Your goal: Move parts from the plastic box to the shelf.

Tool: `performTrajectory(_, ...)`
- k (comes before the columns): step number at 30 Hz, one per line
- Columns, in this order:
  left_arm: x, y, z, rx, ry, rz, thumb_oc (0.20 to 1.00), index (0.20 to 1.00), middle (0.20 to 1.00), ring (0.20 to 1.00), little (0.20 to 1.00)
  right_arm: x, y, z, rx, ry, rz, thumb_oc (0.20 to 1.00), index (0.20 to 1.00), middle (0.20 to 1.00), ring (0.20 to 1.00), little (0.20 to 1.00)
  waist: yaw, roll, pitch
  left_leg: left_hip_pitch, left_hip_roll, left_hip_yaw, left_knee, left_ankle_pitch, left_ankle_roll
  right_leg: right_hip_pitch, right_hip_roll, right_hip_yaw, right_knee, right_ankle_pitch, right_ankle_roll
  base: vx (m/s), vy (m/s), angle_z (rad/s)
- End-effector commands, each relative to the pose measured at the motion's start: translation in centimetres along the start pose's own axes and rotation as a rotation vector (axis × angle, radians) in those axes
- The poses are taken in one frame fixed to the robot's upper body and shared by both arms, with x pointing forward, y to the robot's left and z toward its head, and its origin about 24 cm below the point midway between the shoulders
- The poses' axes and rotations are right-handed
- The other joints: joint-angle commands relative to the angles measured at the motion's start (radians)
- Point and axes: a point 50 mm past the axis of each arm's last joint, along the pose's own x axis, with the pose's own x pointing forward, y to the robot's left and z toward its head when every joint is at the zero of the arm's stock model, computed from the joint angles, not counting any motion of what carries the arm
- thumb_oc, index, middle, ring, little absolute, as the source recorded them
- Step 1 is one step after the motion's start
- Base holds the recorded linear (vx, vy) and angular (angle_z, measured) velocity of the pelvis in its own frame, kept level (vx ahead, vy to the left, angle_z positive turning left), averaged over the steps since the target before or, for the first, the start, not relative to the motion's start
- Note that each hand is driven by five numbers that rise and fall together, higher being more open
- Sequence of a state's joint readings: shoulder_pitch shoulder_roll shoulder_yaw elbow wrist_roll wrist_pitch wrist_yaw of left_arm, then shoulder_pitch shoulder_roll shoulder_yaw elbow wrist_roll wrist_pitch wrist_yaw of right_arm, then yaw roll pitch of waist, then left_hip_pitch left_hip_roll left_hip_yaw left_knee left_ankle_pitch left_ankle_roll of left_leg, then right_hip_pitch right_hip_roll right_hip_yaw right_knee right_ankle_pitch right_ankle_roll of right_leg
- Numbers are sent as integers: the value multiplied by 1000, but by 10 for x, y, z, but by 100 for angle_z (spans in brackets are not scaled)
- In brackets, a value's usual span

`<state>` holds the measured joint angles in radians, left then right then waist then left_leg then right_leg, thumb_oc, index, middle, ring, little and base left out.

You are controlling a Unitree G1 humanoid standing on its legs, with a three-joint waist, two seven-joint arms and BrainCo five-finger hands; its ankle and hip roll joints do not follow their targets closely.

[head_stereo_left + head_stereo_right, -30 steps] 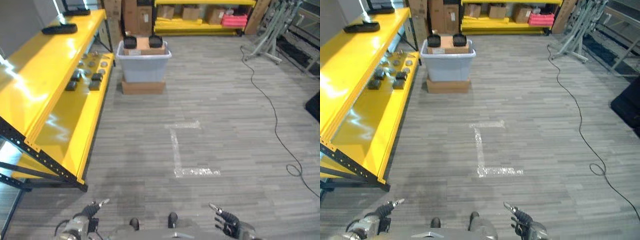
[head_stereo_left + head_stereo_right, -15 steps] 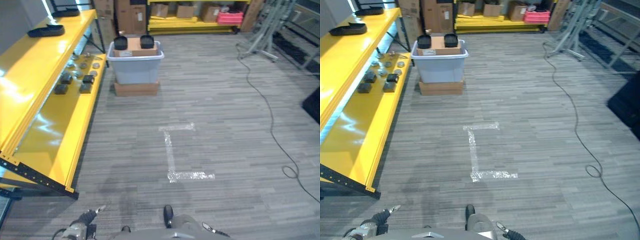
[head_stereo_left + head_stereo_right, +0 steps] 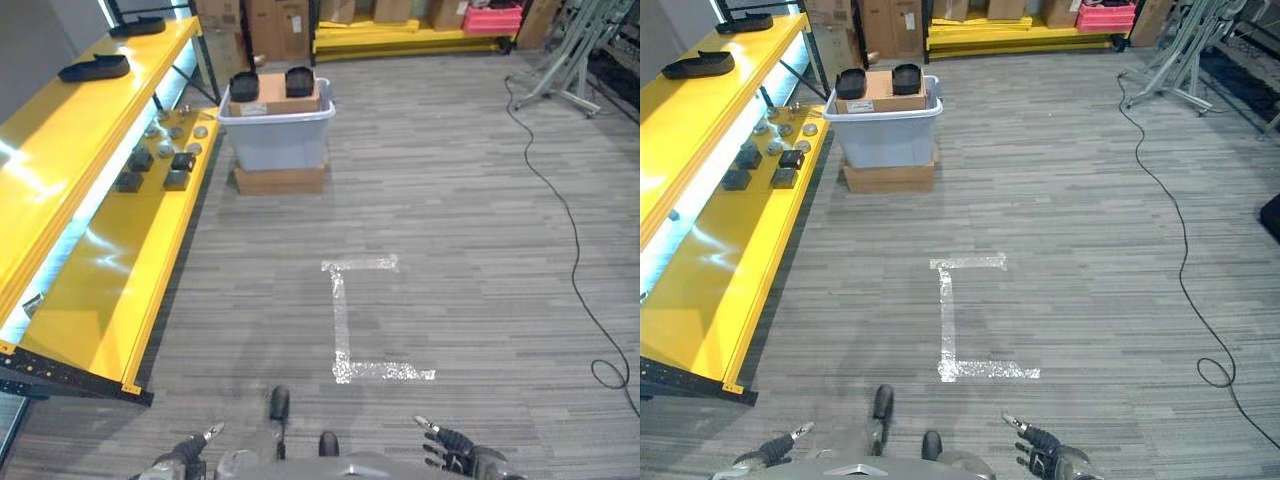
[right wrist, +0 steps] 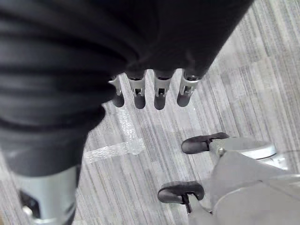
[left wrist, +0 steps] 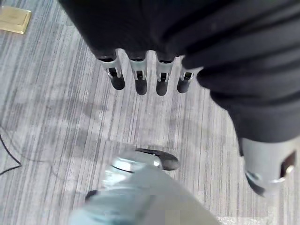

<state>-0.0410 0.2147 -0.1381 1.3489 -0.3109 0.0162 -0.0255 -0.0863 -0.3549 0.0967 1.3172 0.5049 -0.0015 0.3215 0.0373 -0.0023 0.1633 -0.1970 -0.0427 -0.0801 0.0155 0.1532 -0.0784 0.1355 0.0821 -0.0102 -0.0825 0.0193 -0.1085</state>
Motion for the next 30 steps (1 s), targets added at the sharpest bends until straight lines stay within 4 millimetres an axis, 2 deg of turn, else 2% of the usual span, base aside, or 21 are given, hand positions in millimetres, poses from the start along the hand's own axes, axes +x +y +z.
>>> performTrajectory(1, -2, 21, 13, 63, -58, 59, 1000, 1000, 1000, 1000, 1000, 0, 2, -1, -5, -38, 11, 1000, 1000, 1000, 1000, 1000, 22, -33, -14, -26, -33, 72, 109, -43, 101, 4, -24, 72, 185, -107, 112, 332, 249, -26)
performTrajectory(3, -2, 26, 18, 74, -68, 75, 1000, 1000, 1000, 1000, 1000, 1, 7, 0, -6, -45, 20, 1000, 1000, 1000, 1000, 1000, 20, -36, -22, 11, -28, 95, 95, -71, 130, -26, -36, 35, 289, -107, 129, 237, 183, -31)
performTrajectory(5, -3, 31, 26, 83, -85, 91, 1000, 1000, 1000, 1000, 1000, 2, 10, -3, 0, -32, 33, 1000, 1000, 1000, 1000, 1000, 13, -24, -26, 58, -20, 105, 83, -99, 159, -121, -67, -26, 523, -31, 176, 195, 172, -22)
performTrajectory(6, -3, 32, 28, 87, -89, 95, 1000, 1000, 1000, 1000, 1000, 2, 10, -5, 22, -21, 30, 1000, 1000, 1000, 1000, 1000, 10, -22, -25, 68, -19, 101, 82, -105, 163, -147, -71, -33, 566, -14, 185, 210, 196, -16)
performTrajectory(7, -3, 34, 34, 96, -110, 107, 1000, 1000, 1000, 1000, 1000, 3, 13, -7, 44, -14, 37, 1000, 1000, 1000, 1000, 1000, 6, -7, -17, 110, -4, 104, 74, -124, 174, -241, -115, -84, 690, 31, 212, 181, 146, -13)
performTrajectory(8, -3, 34, 36, 95, -117, 108, 1000, 1000, 1000, 1000, 1000, 3, 14, -8, 42, -9, 42, 1000, 1000, 1000, 1000, 1000, 6, -4, -14, 123, 0, 107, 70, -128, 173, -256, -136, -98, 682, 40, 213, 258, 118, -12)
performTrajectory(9, -4, 34, 40, 90, -139, 107, 1000, 1000, 1000, 1000, 1000, 4, 17, -10, 29, 3, 55, 1000, 1000, 1000, 1000, 1000, 7, 1, -6, 158, 9, 116, 55, -135, 164, -265, -183, -129, 618, 48, 211, 226, 2, -13)
performTrajectory(10, -4, 34, 43, 89, -152, 105, 1000, 1000, 1000, 1000, 1000, 4, 18, -11, 22, 6, 57, 1000, 1000, 1000, 1000, 1000, 7, -1, -2, 172, 9, 122, 48, -139, 158, -258, -197, -144, 555, 50, 211, 218, -21, -13)
performTrajectory(11, -4, 35, 44, 88, -156, 105, 1000, 1000, 1000, 1000, 1000, 4, 19, -11, 21, 7, 58, 1000, 1000, 1000, 1000, 1000, 5, -1, 4, 183, 10, 123, 44, -140, 156, -246, -200, -152, 525, 51, 211, 253, -69, -8)
performTrajectory(12, -4, 34, 50, 87, -174, 101, 1000, 1000, 1000, 1000, 1000, 5, 20, -13, 23, 11, 62, 1000, 1000, 1000, 1000, 1000, -4, -13, 8, 206, 3, 128, 35, -153, 145, -244, -205, -172, 379, 51, 215, 269, -74, -2)
performTrajectory(13, -4, 34, 53, 85, -179, 100, 1000, 1000, 1000, 1000, 1000, 4, 20, -14, 24, 13, 63, 1000, 1000, 1000, 1000, 1000, -11, -16, 10, 217, 1, 128, 32, -159, 141, -242, -201, -178, 317, 47, 215, 285, -77, -6)
performTrajectory(15, -4, 30, 56, 75, -177, 92, 1000, 1000, 1000, 1000, 1000, 4, 19, -16, 14, 30, 65, 1000, 1000, 1000, 1000, 1000, -43, -30, 12, 255, -20, 111, 28, -190, 139, -254, -186, -149, 190, 85, 219, 407, -54, -8)
performTrajectory(18, -2, 19, 55, 71, -151, 72, 1000, 1000, 1000, 1000, 1000, 3, 18, -22, -6, 51, 55, 1000, 1000, 1000, 1000, 1000, -98, -45, 4, 320, -55, 63, 19, -251, 153, -321, -173, -85, 120, 178, 232, 488, -55, 16)
performTrajectory(20, -2, 17, 53, 70, -144, 66, 1000, 1000, 1000, 1000, 1000, 3, 18, -23, 0, 54, 49, 1000, 1000, 1000, 1000, 1000, -106, -45, 2, 331, -57, 54, 24, -263, 155, -326, -170, -77, 117, 185, 229, 337, -85, 43)
performTrajectory(21, -1, 13, 46, 55, -127, 61, 1000, 1000, 1000, 1000, 1000, 2, 16, -27, 6, 63, 37, 1000, 1000, 1000, 1000, 1000, -119, -45, -5, 359, -54, 41, 32, -286, 152, -323, -157, -77, 94, 188, 213, 464, -156, 46)
performTrajectory(24, 0, 10, 41, 26, -116, 70, 1000, 1000, 1000, 1000, 1000, 1, 13, -29, 1, 79, 16, 1000, 1000, 1000, 1000, 1000, -126, -39, -17, 372, -39, 32, 56, -295, 141, -312, -139, -74, 108, 167, 187, 341, -145, 33)
performTrajectory(25, 0, 9, 38, 8, -111, 67, 1000, 1000, 1000, 1000, 1000, 1, 12, -30, -2, 90, 8, 1000, 1000, 1000, 1000, 1000, -129, -34, -22, 374, -22, 28, 107, -270, 127, -309, -129, -71, 122, 151, 170, 284, -192, 20)
performTrajectory(26, 0, 5, 36, -9, -109, 58, 1000, 1000, 1000, 1000, 1000, 1, 10, -29, -9, 90, 6, 1000, 1000, 1000, 1000, 1000, -125, -31, -21, 331, 6, 35, 256, -159, 90, -282, -118, -74, 119, 129, 146, 345, -254, 21)
performTrajectory(27, 0, 3, 35, -20, -111, 60, 1000, 1000, 1000, 1000, 1000, 1, 10, -27, -23, 87, 3, 1000, 1000, 1000, 1000, 1000, -119, -38, -16, 282, 4, 36, 376, -114, 77, -261, -122, -71, 116, 120, 134, 381, -291, 20)
performTrajectory(29, 0, 2, 35, -52, -118, 55, 1000, 1000, 1000, 1000, 1000, 1, 8, -23, -67, 78, -10, 1000, 1000, 1000, 1000, 1000, -99, -65, -1, 131, -9, 48, 656, -46, 58, -208, -138, -59, 103, 109, 108, 269, -215, 1)
performTrajectory(30, 0, 2, 35, -53, -118, 53, 1000, 1000, 1000, 1000, 1000, 1, 8, -22, -70, 76, -10, 1000, 1000, 1000, 1000, 1000, -99, -63, -1, 114, -6, 46, 679, -46, 57, -207, -135, -62, 102, 109, 106, 236, -165, -13)
